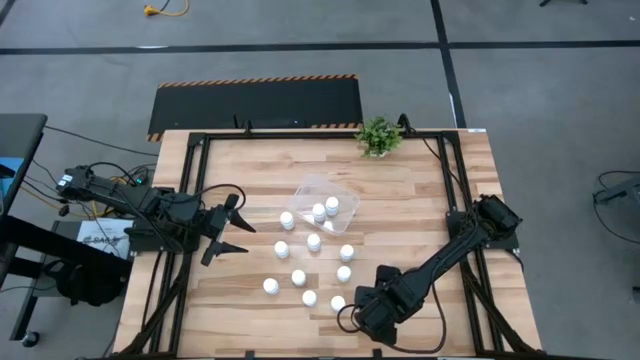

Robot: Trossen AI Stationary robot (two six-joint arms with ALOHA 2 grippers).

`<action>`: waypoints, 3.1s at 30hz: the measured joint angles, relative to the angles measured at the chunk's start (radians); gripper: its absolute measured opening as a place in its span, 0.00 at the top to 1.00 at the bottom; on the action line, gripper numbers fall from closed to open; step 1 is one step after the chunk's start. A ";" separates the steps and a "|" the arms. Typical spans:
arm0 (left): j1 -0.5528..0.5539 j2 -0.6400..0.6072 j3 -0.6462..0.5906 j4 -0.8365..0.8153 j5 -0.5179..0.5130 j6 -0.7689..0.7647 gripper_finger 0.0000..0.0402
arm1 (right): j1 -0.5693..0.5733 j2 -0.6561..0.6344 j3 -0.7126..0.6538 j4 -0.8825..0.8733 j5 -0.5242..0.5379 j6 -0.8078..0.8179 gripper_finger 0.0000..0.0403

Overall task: Pick and place pill bottles into a basket
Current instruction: Put the pill bottle into the bin

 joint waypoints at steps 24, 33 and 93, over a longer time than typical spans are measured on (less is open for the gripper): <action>0.000 0.000 0.000 0.000 0.002 -0.005 0.37 | -0.014 0.050 0.001 0.018 -0.029 -0.052 0.40; 0.000 0.000 0.000 0.000 0.003 -0.005 0.37 | -0.015 0.050 0.001 0.018 -0.029 -0.052 0.55; 0.000 0.000 0.000 0.000 0.003 -0.008 0.37 | -0.317 0.003 0.102 -0.230 -0.055 -0.343 0.56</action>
